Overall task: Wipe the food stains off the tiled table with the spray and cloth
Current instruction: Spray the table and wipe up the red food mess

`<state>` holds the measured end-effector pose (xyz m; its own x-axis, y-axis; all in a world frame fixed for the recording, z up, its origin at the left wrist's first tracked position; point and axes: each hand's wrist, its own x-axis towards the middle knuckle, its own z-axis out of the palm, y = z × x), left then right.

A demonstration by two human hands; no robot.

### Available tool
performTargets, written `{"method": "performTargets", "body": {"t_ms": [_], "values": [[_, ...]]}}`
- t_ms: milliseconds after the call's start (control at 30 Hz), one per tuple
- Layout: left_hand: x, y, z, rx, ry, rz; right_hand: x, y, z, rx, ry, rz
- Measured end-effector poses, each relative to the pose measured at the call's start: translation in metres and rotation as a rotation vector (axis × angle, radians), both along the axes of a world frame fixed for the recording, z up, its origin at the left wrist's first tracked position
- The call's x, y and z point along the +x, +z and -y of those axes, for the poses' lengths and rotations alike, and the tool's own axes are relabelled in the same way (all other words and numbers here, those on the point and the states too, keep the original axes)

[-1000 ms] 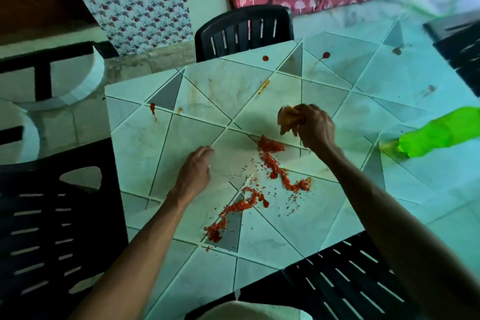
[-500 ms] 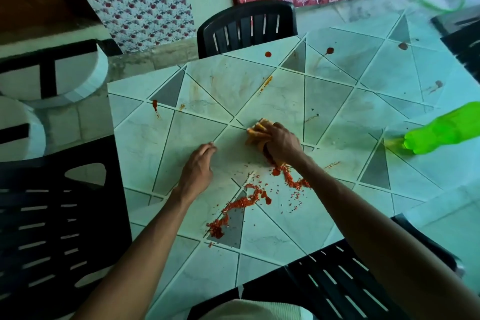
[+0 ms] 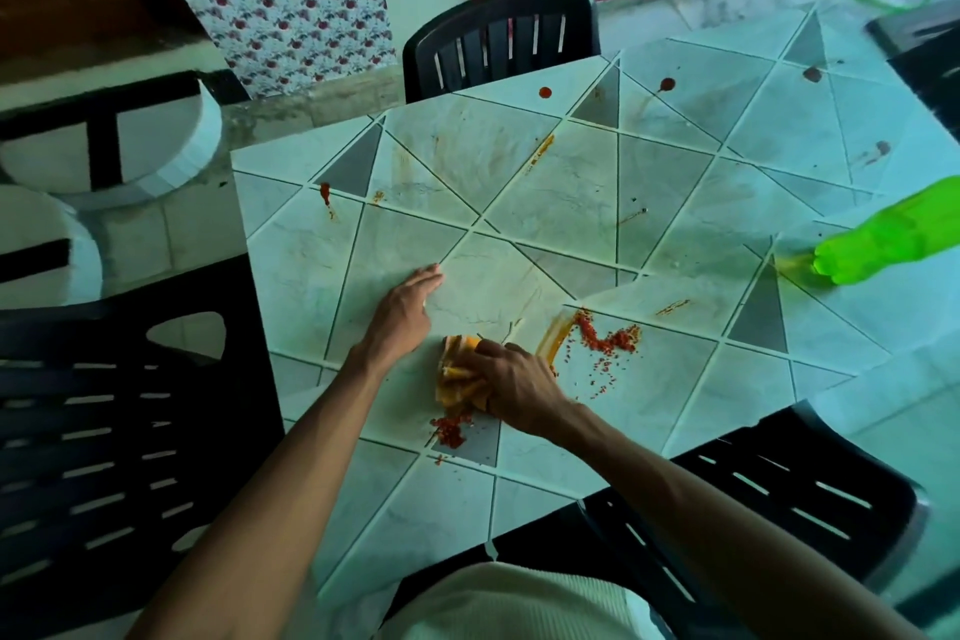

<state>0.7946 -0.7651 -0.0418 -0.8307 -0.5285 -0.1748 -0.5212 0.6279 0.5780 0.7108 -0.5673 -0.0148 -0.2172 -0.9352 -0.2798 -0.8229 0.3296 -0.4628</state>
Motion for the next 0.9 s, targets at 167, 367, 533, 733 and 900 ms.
{"method": "performTargets", "body": {"t_ms": [167, 367, 533, 733, 900], "values": [[-0.008, 0.002, -0.007, -0.04, 0.005, 0.015, -0.028, 0.028, -0.013, -0.164, -0.177, 0.067], [-0.028, 0.004, -0.029, -0.069, -0.074, 0.054, -0.092, 0.058, -0.052, -0.269, -0.533, 0.089], [-0.035, -0.004, -0.049, -0.167, -0.214, 0.109, -0.15, 0.052, -0.094, -0.199, -0.754, -0.05], [-0.028, -0.014, -0.05, -0.224, -0.223, 0.153, -0.196, 0.031, -0.126, -0.078, -0.918, -0.096], [-0.027, -0.017, -0.047, -0.225, -0.234, 0.164, -0.192, 0.009, -0.125, -0.014, -0.913, -0.006]]}}
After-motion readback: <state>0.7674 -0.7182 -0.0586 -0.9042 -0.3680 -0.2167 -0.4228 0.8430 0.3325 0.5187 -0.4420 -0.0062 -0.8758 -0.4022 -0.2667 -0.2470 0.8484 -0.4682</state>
